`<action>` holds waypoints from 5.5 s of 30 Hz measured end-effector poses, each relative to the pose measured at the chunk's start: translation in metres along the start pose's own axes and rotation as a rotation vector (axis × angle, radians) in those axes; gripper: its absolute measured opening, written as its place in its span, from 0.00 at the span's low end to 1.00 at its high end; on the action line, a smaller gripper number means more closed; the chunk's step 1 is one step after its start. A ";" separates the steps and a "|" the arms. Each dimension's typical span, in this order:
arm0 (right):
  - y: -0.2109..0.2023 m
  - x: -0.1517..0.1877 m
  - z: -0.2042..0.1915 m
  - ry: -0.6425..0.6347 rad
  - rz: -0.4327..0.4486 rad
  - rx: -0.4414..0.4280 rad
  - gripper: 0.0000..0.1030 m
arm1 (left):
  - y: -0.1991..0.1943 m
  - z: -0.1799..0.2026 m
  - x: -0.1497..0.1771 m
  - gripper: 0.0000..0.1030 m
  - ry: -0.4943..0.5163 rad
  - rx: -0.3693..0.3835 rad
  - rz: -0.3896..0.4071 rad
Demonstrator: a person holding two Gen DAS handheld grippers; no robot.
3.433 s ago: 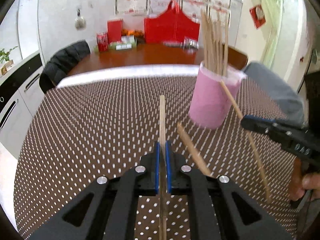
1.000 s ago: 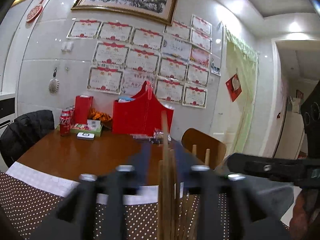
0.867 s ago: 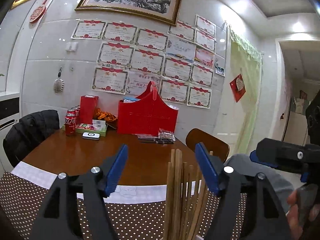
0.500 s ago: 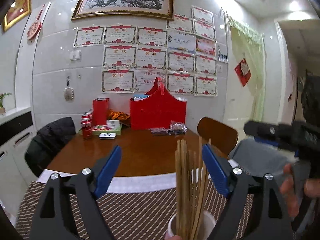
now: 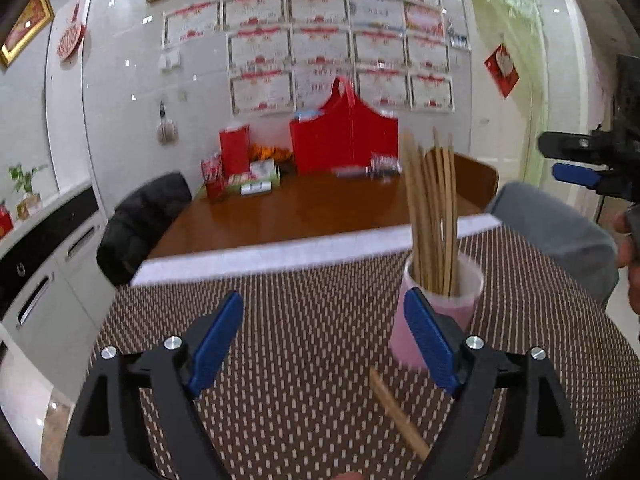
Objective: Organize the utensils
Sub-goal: 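Move both open grippers back down to the last chopsticks, then close the left gripper on a chopstick while the right gripper grasps another, then lift both held chopsticks upright and carry them over the pink cup, then lower the chopsticks into the pink cup and open both grippers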
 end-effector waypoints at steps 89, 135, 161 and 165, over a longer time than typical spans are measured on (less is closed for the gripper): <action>0.088 0.195 -0.109 -0.420 -0.375 0.009 0.19 | 0.101 -0.011 0.094 0.48 0.085 0.121 -0.438; 0.007 0.108 -0.060 0.003 -0.001 -0.328 0.06 | -0.005 0.007 0.018 0.06 -0.050 0.225 0.109; -0.024 -0.063 -0.025 0.055 0.305 -0.245 0.06 | 0.011 0.050 -0.143 0.06 -0.109 0.382 0.530; -0.010 -0.066 -0.017 0.063 0.286 -0.235 0.06 | 0.025 0.045 -0.143 0.06 -0.145 0.388 0.556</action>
Point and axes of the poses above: each gripper's, at about its wrist camera, not at the fingertips, and y roughly the way its jaws point, z to its right, x to its underside, the point moved 6 cm from there along y, roughly the way its jaws point, and after that the axes turned 14 degrees about x, right-handed, at the moved point
